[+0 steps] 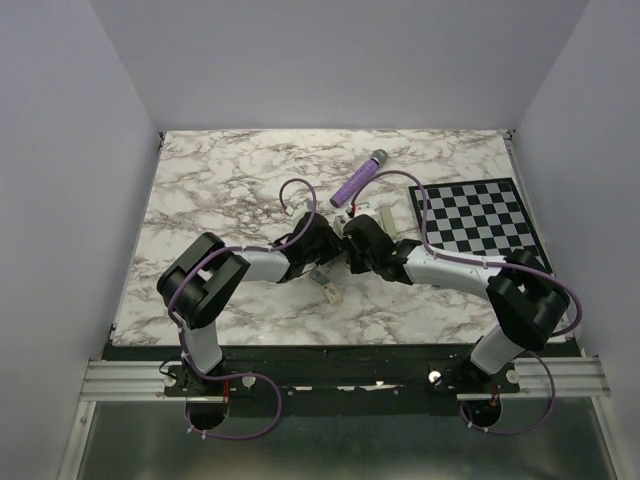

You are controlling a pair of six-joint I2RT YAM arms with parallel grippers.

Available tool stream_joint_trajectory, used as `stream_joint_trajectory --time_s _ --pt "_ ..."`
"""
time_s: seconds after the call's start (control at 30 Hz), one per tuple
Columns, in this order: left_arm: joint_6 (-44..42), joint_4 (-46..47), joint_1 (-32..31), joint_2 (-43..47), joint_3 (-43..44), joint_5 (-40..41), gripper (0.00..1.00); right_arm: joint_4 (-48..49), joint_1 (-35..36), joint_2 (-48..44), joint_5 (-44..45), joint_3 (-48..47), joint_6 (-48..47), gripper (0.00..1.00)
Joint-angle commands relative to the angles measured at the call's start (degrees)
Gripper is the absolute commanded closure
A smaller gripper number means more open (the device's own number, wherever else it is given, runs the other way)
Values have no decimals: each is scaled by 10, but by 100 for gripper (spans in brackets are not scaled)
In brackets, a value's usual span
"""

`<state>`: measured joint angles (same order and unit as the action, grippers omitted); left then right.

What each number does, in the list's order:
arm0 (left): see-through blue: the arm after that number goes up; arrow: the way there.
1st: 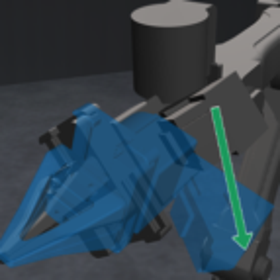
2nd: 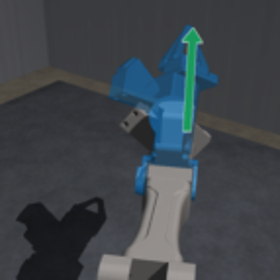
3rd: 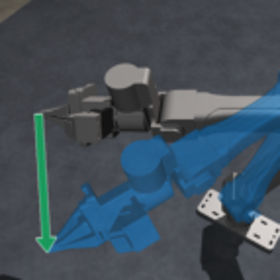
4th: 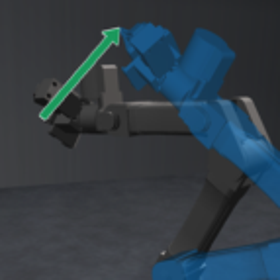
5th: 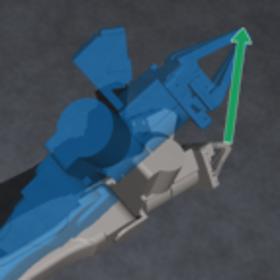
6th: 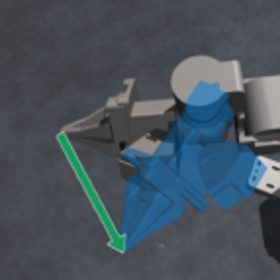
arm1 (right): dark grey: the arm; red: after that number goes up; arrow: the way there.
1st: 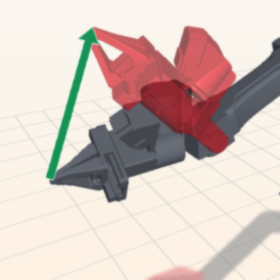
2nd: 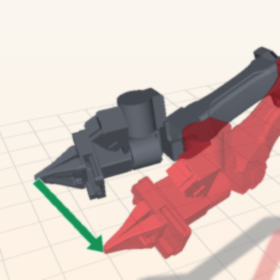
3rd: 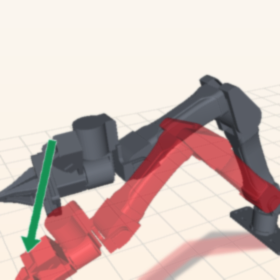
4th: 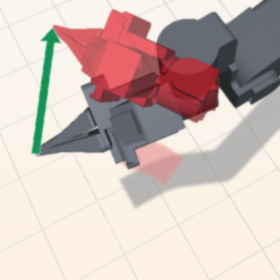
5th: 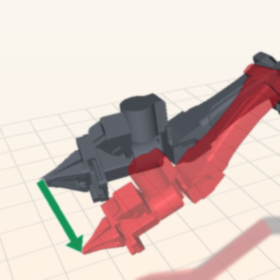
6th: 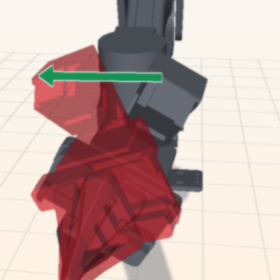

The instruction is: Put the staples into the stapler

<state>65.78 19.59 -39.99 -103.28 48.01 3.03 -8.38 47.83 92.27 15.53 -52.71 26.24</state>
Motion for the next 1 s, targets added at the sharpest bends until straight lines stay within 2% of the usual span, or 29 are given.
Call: stream_joint_trajectory --time_s 0.0,0.27,0.47,0.63,0.7,0.77,0.9,0.97 --pt "-14 -25 -2 18 -24 13 56 -21 1 11 23 -31 -14 88" --pt "-16 -33 -2 60 -46 27 52 -34 0 12 34 -35 -16 88" --pt "-32 -60 -2 89 -46 36 44 -42 -6 5 38 -34 -20 87" --pt "-45 -76 -2 98 -40 43 42 -53 -9 -6 12 -44 -31 64" --pt "-45 -83 -3 99 -40 40 42 -58 -9 -20 -2 -45 -33 60" --pt "-45 -84 -2 105 -43 41 42 -70 -10 -33 -9 -48 -35 53" --pt "-42 -95 -2 113 -49 44 42 -98 -9 -51 -12 -61 -36 47" --pt "-42 -104 -2 126 -53 55 42 -111 -9 -57 -16 -68 -37 37"
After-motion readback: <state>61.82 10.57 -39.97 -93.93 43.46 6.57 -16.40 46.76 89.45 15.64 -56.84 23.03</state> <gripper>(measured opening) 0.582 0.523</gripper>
